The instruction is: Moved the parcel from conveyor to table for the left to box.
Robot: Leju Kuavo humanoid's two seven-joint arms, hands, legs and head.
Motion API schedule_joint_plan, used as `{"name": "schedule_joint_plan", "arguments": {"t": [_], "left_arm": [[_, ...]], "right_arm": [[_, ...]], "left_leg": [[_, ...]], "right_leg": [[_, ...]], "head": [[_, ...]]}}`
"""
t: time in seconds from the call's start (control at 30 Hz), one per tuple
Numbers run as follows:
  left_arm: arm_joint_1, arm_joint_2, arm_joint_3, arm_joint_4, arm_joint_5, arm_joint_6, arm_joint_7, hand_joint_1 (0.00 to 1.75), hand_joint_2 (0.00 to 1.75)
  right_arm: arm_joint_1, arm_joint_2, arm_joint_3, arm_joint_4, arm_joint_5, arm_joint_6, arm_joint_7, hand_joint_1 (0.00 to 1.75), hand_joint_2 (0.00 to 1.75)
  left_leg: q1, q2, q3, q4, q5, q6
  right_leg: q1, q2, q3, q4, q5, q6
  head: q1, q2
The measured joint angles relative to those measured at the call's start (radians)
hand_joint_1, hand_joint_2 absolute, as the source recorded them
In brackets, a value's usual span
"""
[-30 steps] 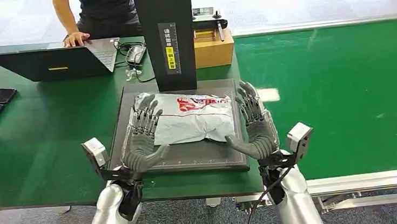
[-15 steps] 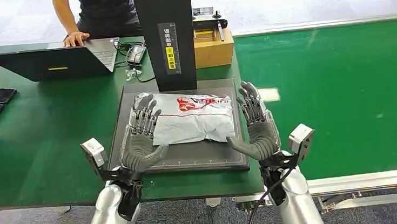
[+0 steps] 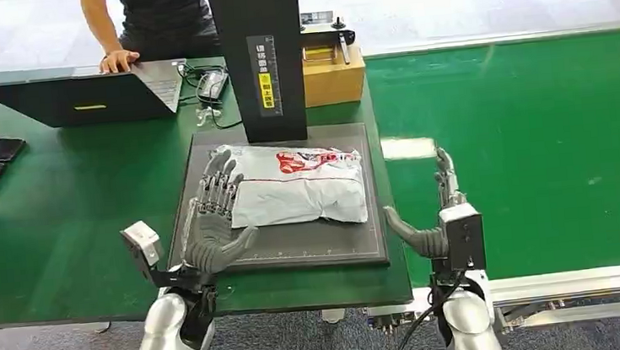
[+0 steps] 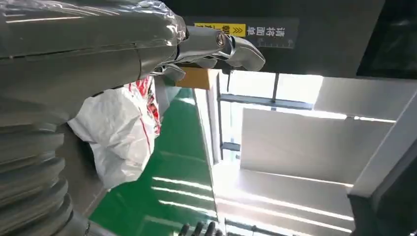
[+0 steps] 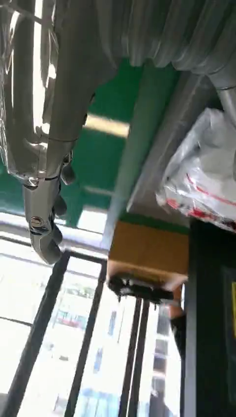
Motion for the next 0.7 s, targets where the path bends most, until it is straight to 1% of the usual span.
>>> {"name": "schedule_joint_plan", "arguments": {"t": [0.1,0.23,0.5,0.57,0.63,0.7], "left_arm": [[0.002,-0.005,0.0,0.0,-0.008,0.01,0.0,0.0,1.75],[0.002,-0.008,0.0,0.0,-0.015,0.021,0.0,0.0,1.75],[0.007,-0.014,0.0,0.0,-0.046,0.033,0.011,0.0,1.75],[0.009,-0.014,-0.005,0.0,-0.118,0.089,0.022,0.0,1.75],[0.008,-0.014,-0.019,0.0,-0.247,0.207,0.046,0.0,1.75],[0.005,-0.014,-0.036,0.0,-0.33,0.241,0.061,0.0,1.75]], "right_arm": [[0.003,0.004,-0.022,0.01,0.036,-0.005,0.018,0.0,1.75],[0.003,0.006,-0.05,0.021,0.107,-0.048,0.054,0.0,1.75],[0.006,0.014,-0.128,0.025,0.144,-0.085,0.094,0.0,1.75],[0.008,0.014,-0.148,0.025,0.144,-0.07,0.093,0.0,1.75],[0.011,0.017,-0.162,0.025,0.144,-0.039,0.091,0.0,1.75],[0.012,0.022,-0.169,0.026,0.149,-0.005,0.084,0.0,1.75]], "left_leg": [[0.0,0.0,0.0,0.0,0.0,0.0],[0.0,0.0,0.0,0.0,0.0,0.0],[0.0,0.0,0.0,0.0,0.0,0.0],[0.0,0.0,0.0,0.0,0.0,0.0],[0.0,0.0,0.0,0.0,0.0,0.0],[0.0,0.0,0.0,0.0,0.0,0.0]], "right_leg": [[0.0,0.0,0.0,0.0,0.0,0.0],[0.0,0.0,0.0,0.0,0.0,0.0],[0.0,0.0,0.0,0.0,0.0,0.0],[0.0,0.0,0.0,0.0,0.0,0.0],[0.0,0.0,0.0,0.0,0.0,0.0],[0.0,0.0,0.0,0.0,0.0,0.0]], "head": [[0.0,0.0],[0.0,0.0],[0.0,0.0],[0.0,0.0],[0.0,0.0],[0.0,0.0]]}}
